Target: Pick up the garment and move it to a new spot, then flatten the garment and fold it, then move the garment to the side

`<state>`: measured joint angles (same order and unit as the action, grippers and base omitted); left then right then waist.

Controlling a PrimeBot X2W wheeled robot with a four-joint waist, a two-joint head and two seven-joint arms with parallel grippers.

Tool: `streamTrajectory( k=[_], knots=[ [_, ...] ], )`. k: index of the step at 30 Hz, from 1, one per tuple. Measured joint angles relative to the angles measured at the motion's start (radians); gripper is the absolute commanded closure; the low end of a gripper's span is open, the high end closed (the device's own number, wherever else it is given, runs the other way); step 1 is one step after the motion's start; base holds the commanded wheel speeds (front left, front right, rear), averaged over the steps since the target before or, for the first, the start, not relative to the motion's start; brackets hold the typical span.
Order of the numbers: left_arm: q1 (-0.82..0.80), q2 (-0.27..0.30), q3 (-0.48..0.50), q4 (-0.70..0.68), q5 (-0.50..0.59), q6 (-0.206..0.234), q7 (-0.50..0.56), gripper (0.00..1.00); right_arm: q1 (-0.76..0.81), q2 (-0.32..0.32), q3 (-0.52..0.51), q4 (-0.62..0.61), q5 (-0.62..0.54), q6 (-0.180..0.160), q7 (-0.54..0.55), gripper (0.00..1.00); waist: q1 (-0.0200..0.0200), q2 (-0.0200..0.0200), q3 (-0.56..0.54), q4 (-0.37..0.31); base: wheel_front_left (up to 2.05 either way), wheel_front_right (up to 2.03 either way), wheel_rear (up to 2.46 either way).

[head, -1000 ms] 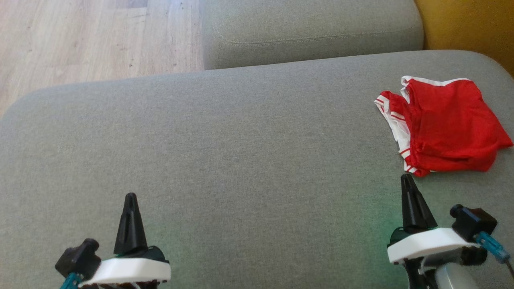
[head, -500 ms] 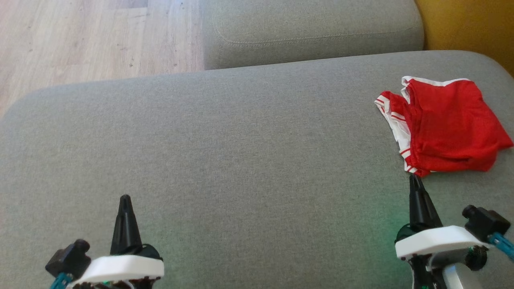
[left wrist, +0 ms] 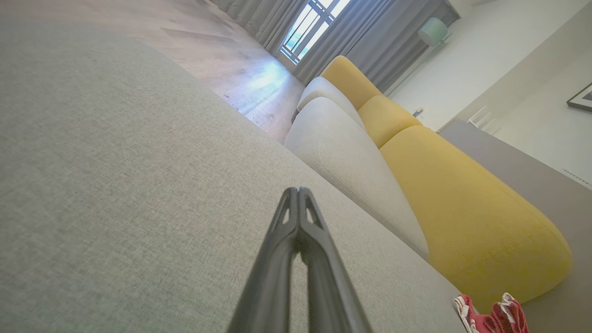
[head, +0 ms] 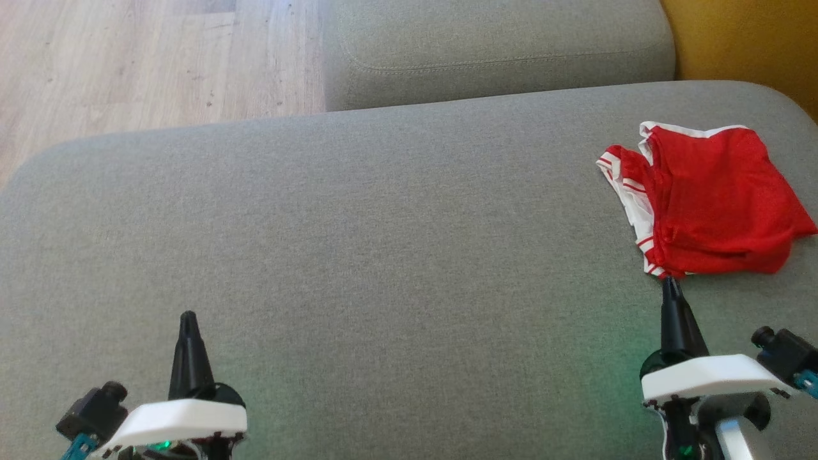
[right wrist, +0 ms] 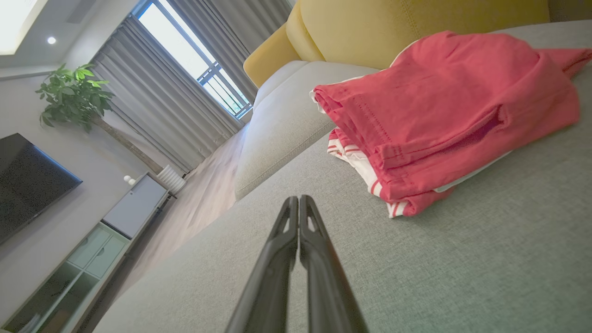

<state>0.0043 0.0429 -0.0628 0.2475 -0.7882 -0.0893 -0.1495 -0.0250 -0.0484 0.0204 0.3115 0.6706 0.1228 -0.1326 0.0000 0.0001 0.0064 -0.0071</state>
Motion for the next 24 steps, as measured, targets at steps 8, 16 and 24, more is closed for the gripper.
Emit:
streamTrajectory(
  k=[8,16,24],
  knots=[
    [0.0,0.0,0.009,0.004,-0.071,0.0,0.022,1.0,-0.004,0.0,-0.01,-0.004,0.085,0.0,0.019,1.0,0.0,0.0,0.0,0.001,0.0,0.0,0.0],
    [-0.005,0.0,0.029,0.006,-0.155,-0.008,0.046,1.0,-0.005,0.0,-0.025,-0.007,0.183,0.0,0.041,1.0,0.0,0.0,-0.001,0.001,0.0,0.0,0.0],
    [-0.02,0.0,0.036,0.007,-0.229,-0.009,0.072,1.0,-0.005,0.0,-0.036,-0.008,0.266,0.0,0.063,1.0,0.0,0.0,-0.001,0.002,0.0,0.0,0.0]
  ],
)
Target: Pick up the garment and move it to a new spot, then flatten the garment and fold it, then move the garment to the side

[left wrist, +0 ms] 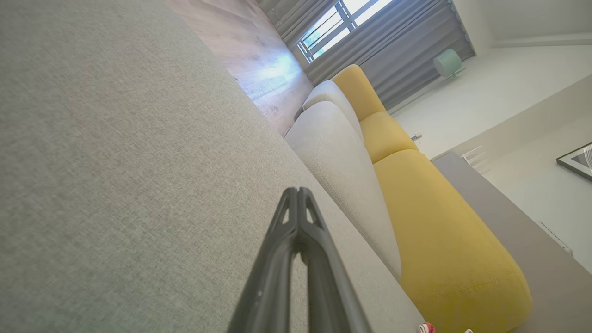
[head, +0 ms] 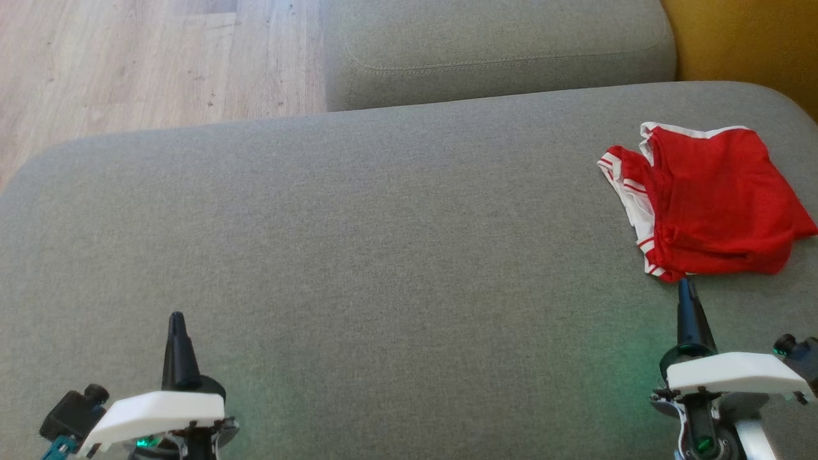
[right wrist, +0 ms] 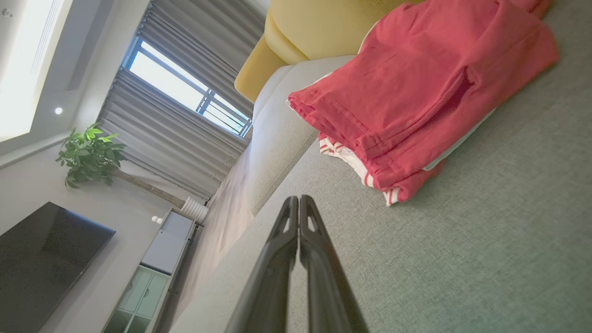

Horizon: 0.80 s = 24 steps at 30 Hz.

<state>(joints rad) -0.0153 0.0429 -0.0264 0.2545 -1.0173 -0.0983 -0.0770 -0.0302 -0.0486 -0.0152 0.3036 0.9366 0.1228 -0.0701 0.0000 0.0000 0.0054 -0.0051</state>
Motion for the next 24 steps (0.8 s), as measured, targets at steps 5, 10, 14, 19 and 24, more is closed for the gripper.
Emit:
streamTrajectory(
  k=[5,10,14,19,24],
  knots=[
    [0.0,0.0,0.01,0.001,-0.045,-0.004,0.015,1.0,0.0,0.0,-0.007,-0.002,0.054,0.0,0.009,1.0,0.0,0.0,0.0,0.0,0.0,0.0,0.0],
    [0.0,0.0,0.022,0.002,-0.09,-0.004,0.028,1.0,-0.001,0.0,-0.018,-0.004,0.106,0.0,0.022,1.0,0.0,0.0,0.0,0.001,0.0,0.0,0.0],
    [-0.001,0.0,0.027,0.002,-0.128,-0.004,0.042,1.0,-0.001,0.0,-0.023,-0.004,0.15,0.0,0.036,1.0,0.0,0.0,0.0,0.001,0.0,0.0,0.0],
    [-0.003,0.0,0.03,0.003,-0.173,-0.007,0.055,1.0,-0.002,0.0,-0.03,-0.005,0.201,0.0,0.049,1.0,0.0,0.0,-0.001,0.001,0.0,0.0,0.0],
    [-0.01,0.0,0.035,0.005,-0.21,-0.007,0.067,1.0,-0.002,0.0,-0.036,-0.005,0.243,0.0,0.058,1.0,0.0,0.0,-0.001,0.002,0.0,0.0,0.0]
  ],
)
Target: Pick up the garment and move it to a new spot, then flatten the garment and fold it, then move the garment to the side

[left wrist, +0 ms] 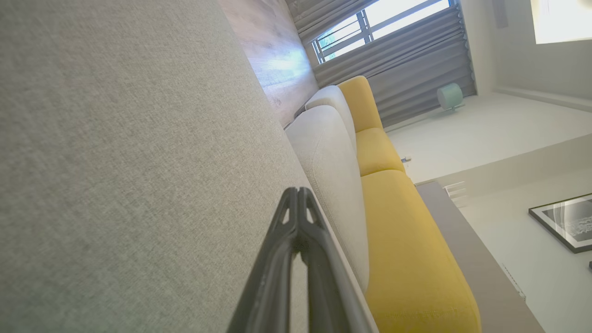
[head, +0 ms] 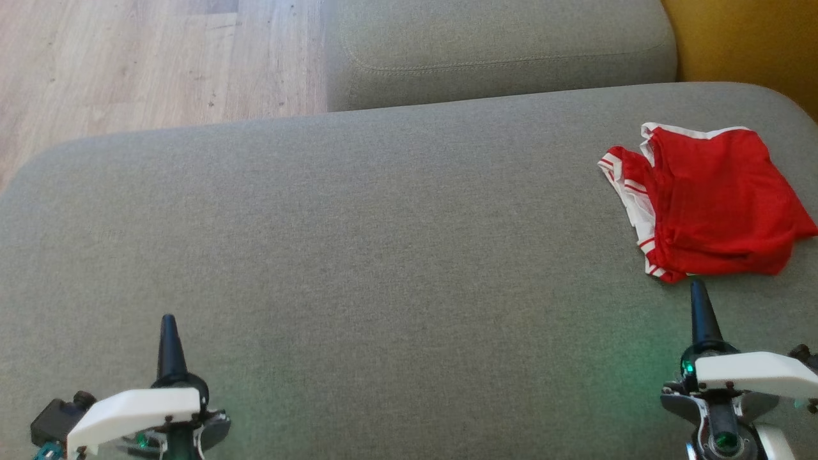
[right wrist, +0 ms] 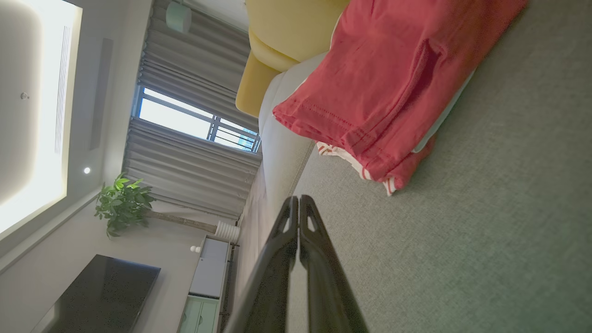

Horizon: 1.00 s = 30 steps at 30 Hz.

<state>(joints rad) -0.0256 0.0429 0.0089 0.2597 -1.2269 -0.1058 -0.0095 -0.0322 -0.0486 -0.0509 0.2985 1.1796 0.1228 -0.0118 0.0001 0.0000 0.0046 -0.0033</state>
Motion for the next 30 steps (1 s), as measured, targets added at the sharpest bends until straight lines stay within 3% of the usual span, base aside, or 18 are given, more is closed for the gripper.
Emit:
streamTrajectory(
  k=[30],
  knots=[
    [-0.017,0.0,0.054,0.012,-0.273,-0.01,0.087,1.0,-0.023,0.0,-0.049,-0.013,0.314,0.0,0.075,1.0,0.0,0.0,-0.001,0.002,0.0,0.0,0.0]
  ],
)
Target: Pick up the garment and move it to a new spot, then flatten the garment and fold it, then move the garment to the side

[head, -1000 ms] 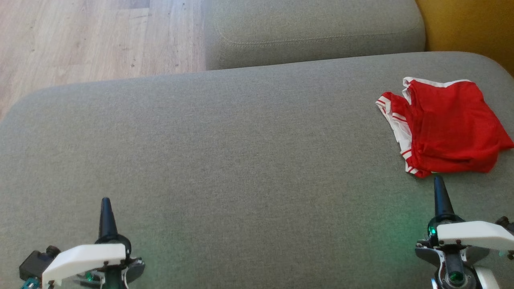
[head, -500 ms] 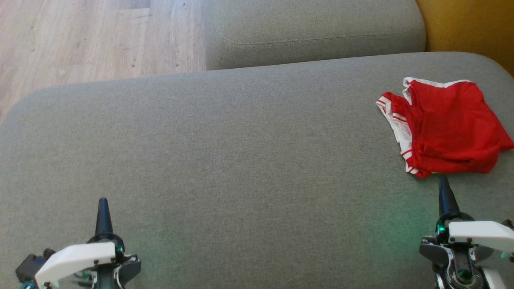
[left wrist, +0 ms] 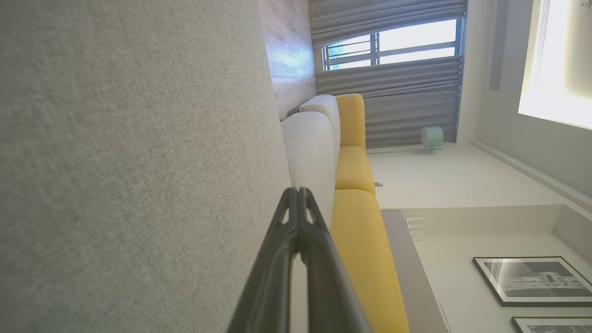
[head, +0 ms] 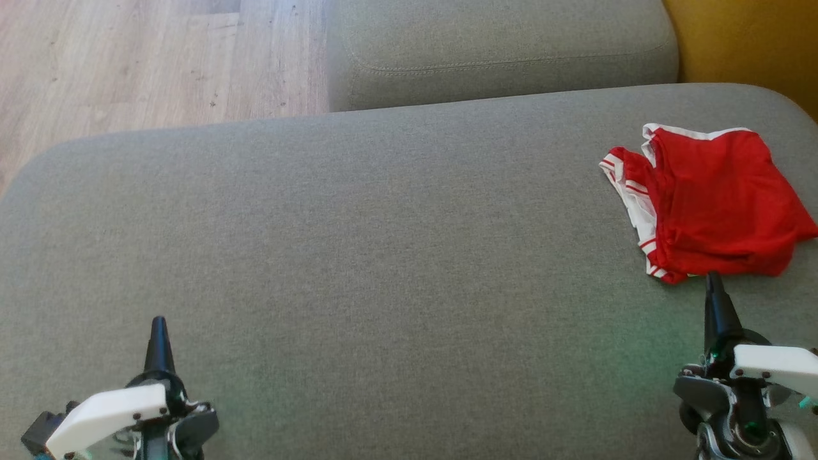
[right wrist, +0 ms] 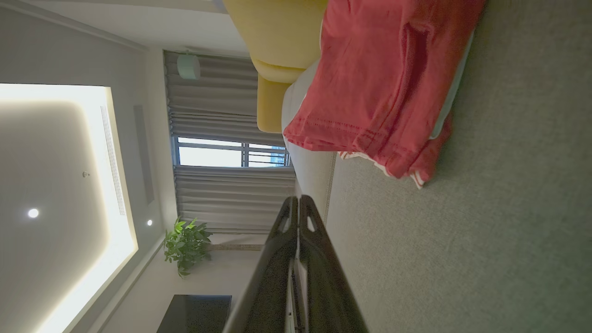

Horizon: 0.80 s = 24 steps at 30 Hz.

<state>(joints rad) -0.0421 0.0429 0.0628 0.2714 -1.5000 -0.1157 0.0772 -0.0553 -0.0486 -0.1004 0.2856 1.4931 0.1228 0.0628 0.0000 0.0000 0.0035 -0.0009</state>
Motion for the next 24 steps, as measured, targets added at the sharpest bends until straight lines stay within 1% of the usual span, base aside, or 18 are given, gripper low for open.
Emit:
streamTrajectory(
  k=[11,24],
  knots=[
    [-0.015,0.0,0.011,0.002,-0.1,-0.008,0.029,1.0,0.0,0.0,-0.016,-0.003,0.114,0.0,0.032,1.0,0.0,0.0,0.0,0.001,0.0,0.0,0.0],
    [-0.015,0.0,0.014,0.002,-0.103,-0.008,0.033,1.0,0.0,0.0,-0.02,-0.003,0.119,0.0,0.036,1.0,0.0,0.0,0.0,0.001,0.0,0.0,0.0]
  ],
)
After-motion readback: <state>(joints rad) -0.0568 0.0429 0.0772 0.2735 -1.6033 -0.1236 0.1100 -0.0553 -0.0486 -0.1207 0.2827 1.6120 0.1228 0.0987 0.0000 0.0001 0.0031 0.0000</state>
